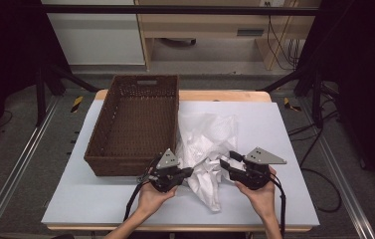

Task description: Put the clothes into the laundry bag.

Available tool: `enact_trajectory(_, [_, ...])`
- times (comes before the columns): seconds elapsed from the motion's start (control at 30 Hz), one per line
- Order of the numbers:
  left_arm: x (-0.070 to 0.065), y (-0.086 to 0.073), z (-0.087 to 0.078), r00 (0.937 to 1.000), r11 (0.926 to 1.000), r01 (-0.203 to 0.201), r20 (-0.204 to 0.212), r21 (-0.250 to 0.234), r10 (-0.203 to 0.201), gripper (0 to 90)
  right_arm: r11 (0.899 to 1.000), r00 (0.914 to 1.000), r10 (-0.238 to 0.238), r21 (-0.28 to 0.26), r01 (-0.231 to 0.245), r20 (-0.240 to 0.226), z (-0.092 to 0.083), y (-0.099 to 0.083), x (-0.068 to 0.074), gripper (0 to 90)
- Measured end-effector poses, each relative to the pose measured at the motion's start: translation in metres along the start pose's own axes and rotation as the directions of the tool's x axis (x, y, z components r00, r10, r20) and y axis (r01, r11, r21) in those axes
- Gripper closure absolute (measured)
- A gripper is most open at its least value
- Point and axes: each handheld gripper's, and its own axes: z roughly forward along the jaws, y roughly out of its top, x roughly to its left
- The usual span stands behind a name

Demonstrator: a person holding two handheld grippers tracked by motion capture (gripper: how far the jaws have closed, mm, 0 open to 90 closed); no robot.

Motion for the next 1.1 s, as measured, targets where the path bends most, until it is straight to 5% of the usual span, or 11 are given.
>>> enact_trajectory(0.13, [0.000,0.000,0.000,1.0000,1.0000,-0.002,-0.003,-0.001,0.002,88.4,0.990,0.9990,-0.018,0.140,0.023,-0.042,0.034,-0.024,0.000,38.0])
enact_trajectory(0.23, [0.000,0.001,0.001,1.0000,1.0000,-0.001,-0.001,-0.003,0.001,88.5,0.980,0.9980,-0.052,0.188,0.058,-0.037,0.053,-0.033,0.003,56.1])
enact_trajectory(0.33, [-0.002,0.002,0.000,1.0000,1.0000,-0.003,0.001,-0.007,0.003,88.5,0.977,0.9956,-0.093,0.189,0.094,-0.015,0.057,-0.034,0.010,79.3])
enact_trajectory(0.53, [-0.006,0.011,-0.013,0.9997,0.9986,-0.024,-0.002,-0.047,0.024,88.5,0.989,0.9912,-0.118,0.087,0.123,-0.059,0.044,-0.019,0.030,81.9])
enact_trajectory(0.67, [-0.007,0.017,-0.022,0.9990,0.9967,-0.044,0.007,-0.068,0.045,88.7,0.989,0.9891,-0.117,0.079,0.124,-0.089,0.052,-0.008,0.042,82.0])
enact_trajectory(0.87, [-0.009,0.019,-0.028,0.9969,0.9962,-0.058,0.048,-0.064,0.061,88.9,0.996,0.9990,-0.039,0.080,0.037,0.024,0.089,0.001,0.034,82.1])
enact_trajectory(1.03, [-0.009,0.013,-0.019,0.9962,0.9982,-0.054,0.067,-0.025,0.056,88.9,0.997,0.9808,0.006,0.075,-0.021,0.195,0.117,-0.007,0.021,81.8])
enact_trajectory(1.1, [-0.007,0.011,-0.014,0.9968,0.9986,-0.050,0.061,-0.015,0.051,88.8,0.997,0.9816,0.033,0.065,-0.046,0.188,0.117,-0.009,0.018,80.6])
